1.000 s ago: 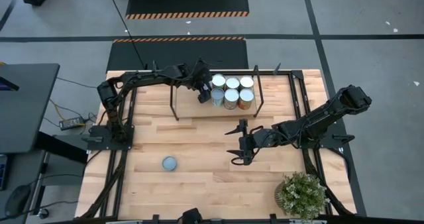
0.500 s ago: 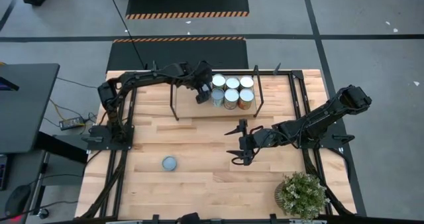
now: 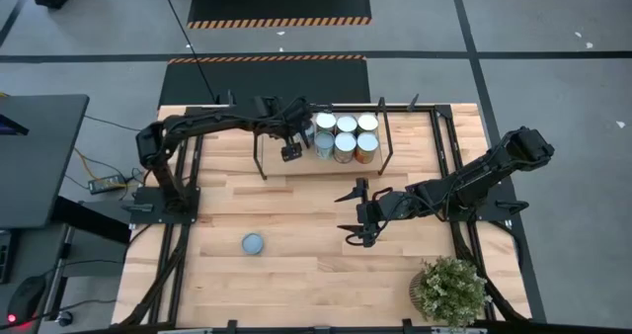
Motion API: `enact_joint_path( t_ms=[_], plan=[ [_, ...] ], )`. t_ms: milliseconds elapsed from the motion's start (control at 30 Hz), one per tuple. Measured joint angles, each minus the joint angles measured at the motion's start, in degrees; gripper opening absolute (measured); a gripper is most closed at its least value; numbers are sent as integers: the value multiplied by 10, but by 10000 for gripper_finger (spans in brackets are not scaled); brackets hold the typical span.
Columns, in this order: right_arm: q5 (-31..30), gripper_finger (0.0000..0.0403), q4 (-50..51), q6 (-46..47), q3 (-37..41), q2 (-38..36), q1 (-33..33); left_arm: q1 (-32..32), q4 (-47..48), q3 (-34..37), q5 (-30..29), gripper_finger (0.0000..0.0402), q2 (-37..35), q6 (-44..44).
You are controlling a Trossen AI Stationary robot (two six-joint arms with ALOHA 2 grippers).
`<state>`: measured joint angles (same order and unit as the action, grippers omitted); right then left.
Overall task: Pick and place cans onto a shelf
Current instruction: Put the canned tuna fish on the shelf
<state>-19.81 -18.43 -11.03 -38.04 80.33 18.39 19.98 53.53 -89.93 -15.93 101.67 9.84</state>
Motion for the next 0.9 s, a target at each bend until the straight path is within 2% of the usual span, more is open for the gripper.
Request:
enact_joint_path(
  t_ms=[167, 367, 433, 567, 700, 900],
  plan=[
    [0, 338, 1, 1, 0, 0, 0, -47, 41, 0, 16, 389, -29, -18],
    [0, 338, -2, 1, 0, 0, 0, -129, 100, 2, 134, 389, -39, -126],
    [0, 338, -6, 2, 0, 0, 0, -165, 132, 3, 148, 389, -38, -164],
    [2, 338, -9, 9, 0, 0, 0, -240, 190, 4, 148, 389, -33, -214],
    [4, 338, -12, 10, 0, 1, 3, -316, 184, 3, 144, 389, -34, -261],
    [5, 338, -13, 10, 0, 1, 3, -431, 180, 3, 57, 389, -34, -326]
  ],
)
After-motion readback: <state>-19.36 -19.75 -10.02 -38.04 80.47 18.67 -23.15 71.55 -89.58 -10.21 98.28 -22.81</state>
